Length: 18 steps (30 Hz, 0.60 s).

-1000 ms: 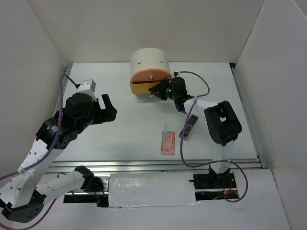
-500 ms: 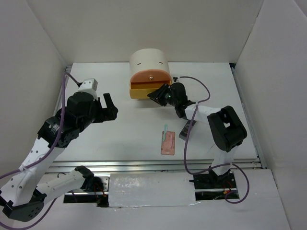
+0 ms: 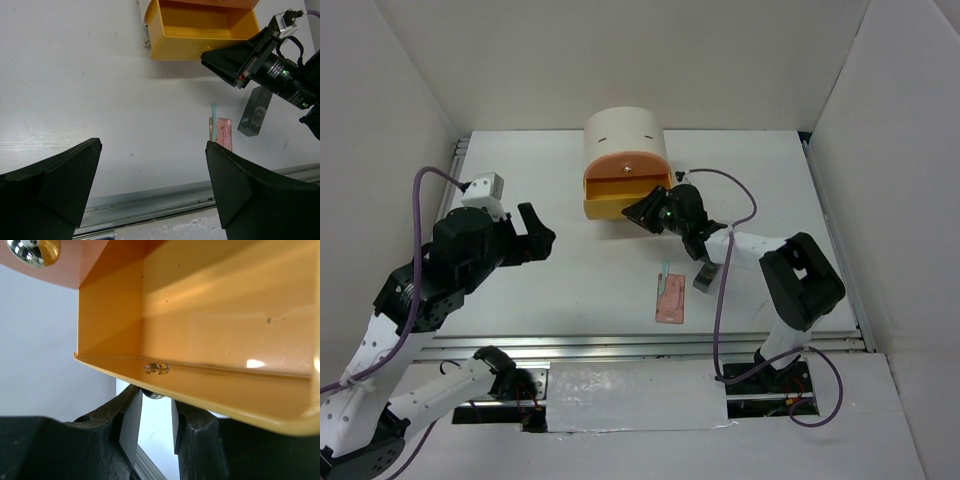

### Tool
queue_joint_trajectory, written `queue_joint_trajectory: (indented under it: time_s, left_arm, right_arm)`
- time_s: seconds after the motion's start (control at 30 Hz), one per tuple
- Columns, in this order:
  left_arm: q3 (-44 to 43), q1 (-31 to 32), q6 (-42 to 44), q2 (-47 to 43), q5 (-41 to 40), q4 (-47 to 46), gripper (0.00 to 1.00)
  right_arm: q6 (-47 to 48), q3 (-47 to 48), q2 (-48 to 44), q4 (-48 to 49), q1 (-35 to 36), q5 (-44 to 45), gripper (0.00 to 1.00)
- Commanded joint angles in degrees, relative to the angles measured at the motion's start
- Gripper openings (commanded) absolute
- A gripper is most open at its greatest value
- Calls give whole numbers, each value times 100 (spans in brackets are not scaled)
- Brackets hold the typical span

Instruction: Organize the makeup

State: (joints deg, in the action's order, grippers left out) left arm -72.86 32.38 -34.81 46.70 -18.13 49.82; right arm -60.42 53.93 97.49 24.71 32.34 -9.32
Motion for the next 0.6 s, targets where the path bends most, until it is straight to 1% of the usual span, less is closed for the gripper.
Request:
queue_joint_trajectory:
  time_s: [0.0, 0.07, 0.1, 0.13, 0.2, 0.33, 0.4, 0.47, 0.53, 0.57]
  left_arm:
    - [79, -21, -79, -126, 11, -25, 99]
    - [123, -21, -114, -222, 20, -17, 99]
    - [140, -13, -123, -249, 20, -25, 100]
    - [158, -21, -140, -292, 29, -8, 99]
    - [202, -21, -158, -337, 55, 1, 100]
    - [220, -21, -167, -389, 99, 36, 99]
    - [220, -21, -176, -407, 108, 36, 99]
    - [220, -21, -167, -433, 108, 45, 100]
    - [228, -21, -158, -442, 99, 63, 99]
    - [228, -21, -158, -442, 99, 63, 99]
  right_arm:
    - [-48, -119, -389, 280, 203, -131, 25]
    - [-57, -163, -424, 228, 255, -88, 27]
    - [-49, -172, -441, 184, 273, -61, 31]
    - [-57, -181, -468, 157, 308, 9, 32]
    - [-92, -181, -486, 69, 308, 79, 37]
    - [-154, -243, -556, 52, 378, 167, 41]
    - [-163, -269, -626, 34, 422, 211, 50]
    - [-145, -339, -705, 8, 492, 290, 61]
    - [-92, -409, -924, -71, 528, 404, 66]
    - [-101, -453, -1003, -115, 519, 474, 66]
